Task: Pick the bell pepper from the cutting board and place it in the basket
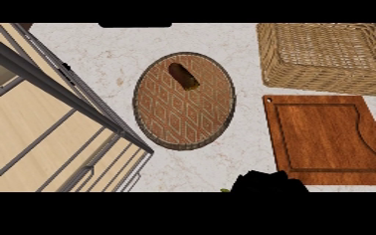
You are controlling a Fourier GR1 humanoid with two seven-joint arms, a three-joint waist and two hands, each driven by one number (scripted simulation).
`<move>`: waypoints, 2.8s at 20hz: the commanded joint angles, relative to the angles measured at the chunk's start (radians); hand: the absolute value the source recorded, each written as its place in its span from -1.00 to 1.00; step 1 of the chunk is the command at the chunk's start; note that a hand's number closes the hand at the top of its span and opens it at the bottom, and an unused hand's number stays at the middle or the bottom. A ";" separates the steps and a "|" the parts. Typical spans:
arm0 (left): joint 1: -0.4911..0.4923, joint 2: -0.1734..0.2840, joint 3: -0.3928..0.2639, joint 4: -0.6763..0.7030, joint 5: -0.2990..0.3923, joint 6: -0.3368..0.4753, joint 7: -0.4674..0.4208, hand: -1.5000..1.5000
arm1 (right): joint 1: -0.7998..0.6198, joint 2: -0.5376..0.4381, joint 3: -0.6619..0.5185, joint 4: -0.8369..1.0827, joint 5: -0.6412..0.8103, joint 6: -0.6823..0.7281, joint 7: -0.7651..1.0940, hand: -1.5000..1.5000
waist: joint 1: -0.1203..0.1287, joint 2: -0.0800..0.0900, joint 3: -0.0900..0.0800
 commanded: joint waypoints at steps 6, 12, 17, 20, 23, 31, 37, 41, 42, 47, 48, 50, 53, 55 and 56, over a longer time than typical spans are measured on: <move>-0.013 -0.014 -0.005 0.002 -0.002 0.007 0.028 0.00 | -0.390 0.000 -0.202 -0.151 -0.044 0.101 0.386 1.00 | 0.014 0.004 -0.002; -0.006 0.007 0.021 0.053 0.007 -0.024 -0.025 0.00 | -0.762 0.000 -0.383 0.024 -0.114 0.082 0.542 1.00 | 0.017 0.005 -0.002; -0.006 -0.041 -0.017 0.024 -0.034 0.029 -0.004 0.00 | -1.021 -0.027 -0.603 0.174 -0.156 0.155 0.612 1.00 | 0.013 0.002 -0.001; -0.002 -0.016 -0.012 -0.004 -0.019 -0.001 0.028 0.00 | -0.981 -0.147 -0.658 0.324 -0.097 0.097 0.426 1.00 | 0.017 0.006 0.000; -0.027 -0.025 -0.009 -0.004 -0.013 0.011 0.049 0.00 | -1.008 -0.235 -0.759 0.393 -0.126 0.120 0.402 1.00 | 0.012 0.005 0.000; -0.019 0.009 0.038 0.026 0.011 -0.028 0.004 0.00 | -1.025 -0.336 -0.864 0.690 -0.154 0.011 0.181 1.00 | 0.014 0.006 0.000; -0.037 -0.021 0.014 0.018 -0.010 -0.003 0.035 0.00 | -1.010 -0.412 -0.912 0.894 -0.168 -0.064 -0.022 1.00 | 0.014 0.006 0.000; -0.025 -0.003 0.029 -0.011 0.020 -0.039 0.051 0.00 | -0.975 -0.407 -0.940 1.036 -0.187 -0.154 -0.176 1.00 | 0.018 0.006 0.000; -0.053 -0.033 0.007 0.031 -0.017 0.000 0.036 0.00 | -1.047 -0.420 -0.936 1.097 -0.188 -0.151 -0.153 1.00 | 0.017 0.007 0.000; -0.008 -0.003 0.029 0.049 -0.011 -0.035 -0.015 0.00 | -1.011 -0.421 -1.019 1.171 -0.142 -0.328 -0.147 -1.00 | 0.024 0.011 0.000; -0.034 -0.034 -0.002 -0.038 -0.016 0.000 0.067 0.00 | -1.006 -0.425 -1.051 1.217 -0.180 -0.320 -0.157 -1.00 | 0.024 0.008 0.001; -0.014 -0.044 0.001 -0.014 -0.027 0.007 0.031 0.00 | -1.019 -0.438 -1.018 1.341 -0.175 -0.346 -0.273 -1.00 | 0.024 0.008 0.000; -0.014 -0.067 -0.022 -0.002 -0.052 0.025 0.035 0.00 | -1.070 -0.435 -0.983 1.408 -0.178 -0.360 -0.306 -1.00 | 0.021 0.007 0.000; -0.022 -0.021 0.007 -0.010 -0.019 -0.021 0.062 0.00 | -1.109 -0.489 -0.996 1.439 -0.216 -0.294 -0.339 -1.00 | 0.022 0.006 0.000; -0.014 -0.022 0.040 0.016 0.014 -0.034 0.025 0.00 | -1.061 -0.466 -0.999 1.424 -0.232 -0.320 -0.376 -1.00 | 0.018 0.006 0.000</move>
